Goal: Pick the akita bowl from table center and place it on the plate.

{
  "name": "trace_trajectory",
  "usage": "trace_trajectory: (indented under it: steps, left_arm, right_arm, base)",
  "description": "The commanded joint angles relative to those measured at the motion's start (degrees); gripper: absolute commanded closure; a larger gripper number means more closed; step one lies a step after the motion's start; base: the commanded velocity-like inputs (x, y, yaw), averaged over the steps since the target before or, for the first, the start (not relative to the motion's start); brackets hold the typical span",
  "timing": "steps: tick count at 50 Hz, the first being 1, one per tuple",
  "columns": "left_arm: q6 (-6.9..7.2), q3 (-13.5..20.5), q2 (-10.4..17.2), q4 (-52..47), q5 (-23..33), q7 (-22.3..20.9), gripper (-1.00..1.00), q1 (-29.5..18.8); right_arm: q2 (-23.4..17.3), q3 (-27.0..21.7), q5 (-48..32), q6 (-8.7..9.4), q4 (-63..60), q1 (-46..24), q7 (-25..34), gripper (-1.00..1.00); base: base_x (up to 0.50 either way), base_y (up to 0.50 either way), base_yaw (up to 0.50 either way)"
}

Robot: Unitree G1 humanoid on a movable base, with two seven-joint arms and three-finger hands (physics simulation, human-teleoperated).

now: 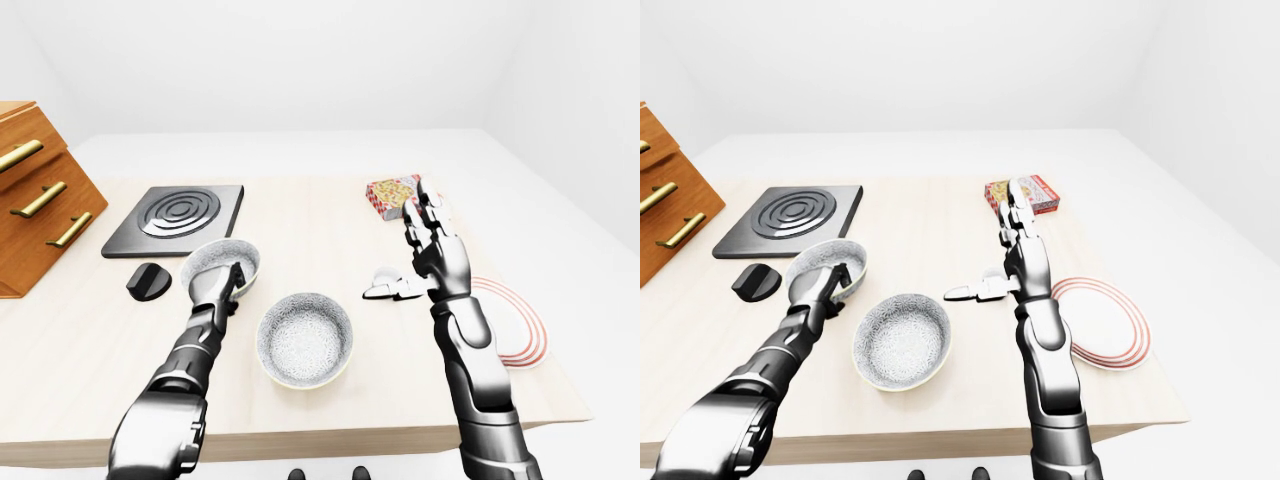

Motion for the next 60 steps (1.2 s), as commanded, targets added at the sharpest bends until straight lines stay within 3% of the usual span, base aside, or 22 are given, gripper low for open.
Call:
trace_trajectory:
  steps: [1, 9, 15, 23, 31, 37, 38, 40, 48, 60]
  left_arm:
    - [-0.93, -0.86, -0.58, 3.02, 1.02, 0.53, 1.0, 0.85]
    - [-1.58, -0.92, 1.36, -0.64, 2.13, 0.39, 1.0, 0.35]
    - [-1.58, 1.17, 5.46, -13.82, 4.81, -2.51, 1.0, 0.65]
    - [-1.58, 5.16, 6.83, -30.46, 7.35, -8.96, 1.0, 4.31]
    - [-1.58, 7.93, 5.44, -47.4, 8.42, -17.05, 1.0, 10.13]
    - [-1.58, 8.92, 3.78, -55.28, 8.41, -21.68, 1.0, 13.48]
    - [-1.58, 8.82, 3.41, -56.14, 7.99, -22.92, 1.0, 13.76]
    - [-1.58, 8.63, 2.86, -56.52, 8.21, -23.22, 1.0, 13.53]
    - [-1.58, 7.67, 1.2, -58.65, 8.45, -24.78, 1.0, 13.65]
    - [-1.58, 6.85, -1.73, -66.57, 9.93, -28.38, 1.0, 16.76]
  right_arm:
    - [0.08, 0.12, -0.26, 0.0, 0.03, 0.39, 0.21, -1.0]
    - [-0.13, -0.16, -0.13, 0.0, -1.43, 0.85, 0.39, -1.0]
    - [-0.15, -0.17, -0.21, 0.0, -1.77, 0.9, 0.43, -1.0]
    - [-0.17, -0.35, -0.09, 0.0, -2.45, 1.4, 0.62, -1.0]
    - [-0.85, -0.52, -0.21, 0.0, -6.05, 0.51, 0.86, -1.0]
    - [-4.63, -1.73, -5.24, 0.0, -11.85, -4.84, 3.95, -1.0]
    - [-6.75, -2.21, -6.68, 0.0, -12.4, -7.25, 5.6, -1.0]
    - [-9.76, -3.07, -10.15, 0.0, -10.2, -11.8, 7.99, -1.0]
    - [-14.02, -2.05, -20.53, 0.0, -1.01, -22.77, 17.81, -1.0]
    - [-13.8, -0.12, -36.09, 0.0, 12.65, -30.69, 30.88, -1.0]
  base:
    - [0.0, 0.0, 0.0]
    - [0.0, 0.0, 0.0]
    - [0.0, 0.0, 0.0]
    - [0.0, 0.0, 0.0]
    - [0.0, 0.0, 0.0]
    - [0.0, 0.0, 0.0]
    - [0.0, 0.0, 0.0]
    - [0.0, 0.0, 0.0]
    - [0.0, 0.0, 0.0]
    - [0.0, 0.0, 0.0]
